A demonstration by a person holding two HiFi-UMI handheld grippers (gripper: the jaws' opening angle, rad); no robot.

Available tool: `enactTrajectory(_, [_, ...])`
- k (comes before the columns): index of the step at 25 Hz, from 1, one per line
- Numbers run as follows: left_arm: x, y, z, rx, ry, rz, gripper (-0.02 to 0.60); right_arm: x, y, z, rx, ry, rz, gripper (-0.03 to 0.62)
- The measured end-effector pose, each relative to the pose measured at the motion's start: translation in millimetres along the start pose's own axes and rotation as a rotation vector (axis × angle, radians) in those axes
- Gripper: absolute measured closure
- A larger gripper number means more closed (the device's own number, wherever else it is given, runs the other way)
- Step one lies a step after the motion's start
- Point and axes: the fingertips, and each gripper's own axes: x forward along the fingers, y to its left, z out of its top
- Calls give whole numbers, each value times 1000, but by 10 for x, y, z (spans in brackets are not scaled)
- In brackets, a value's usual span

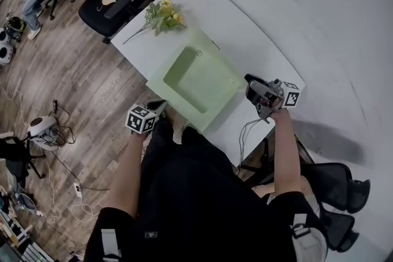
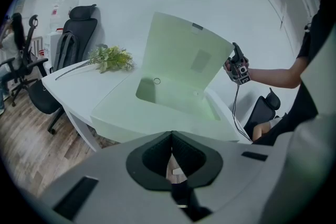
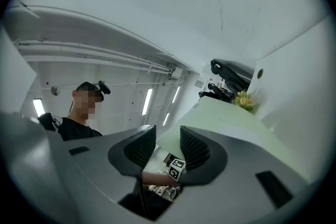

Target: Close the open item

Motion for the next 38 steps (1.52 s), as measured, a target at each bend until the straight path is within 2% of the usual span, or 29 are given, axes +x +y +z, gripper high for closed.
enactTrajectory(4, [-6,-25,6,0,0,-5,575,94,63,-69,51,21,37,464])
enactTrajectory(6, [-2,-34,29,4,-1,-7,575,113,35,-66,70,33,23,465])
enactTrajectory(7, [2,-37,41,9,-1,-7,575,117,-2,-63,77,40,0,480])
enactTrajectory(8, [8,-37,50,14,-1,-8,575,118,-61,-71,81,56,-36,523])
enactTrajectory(10, [20,-32,54,23,1,-7,575,101,-239,-144,68,130,-132,582])
enactTrajectory(13, [23,-26,37,26,-1,-8,575,102,-449,-306,30,269,-243,583])
enactTrajectory(17, [12,-25,42,29,-1,-16,575,204,-598,-465,14,418,-309,583])
enactTrajectory(22, [-2,-27,1,44,18,-23,575,280,-732,-735,-11,637,-329,583])
enactTrajectory(31, [34,-66,-120,37,39,-42,575,526,-813,-1040,-83,958,-324,582])
enactTrajectory(38, [40,-70,-106,40,32,-62,575,831,-818,-1055,-128,1011,-303,582])
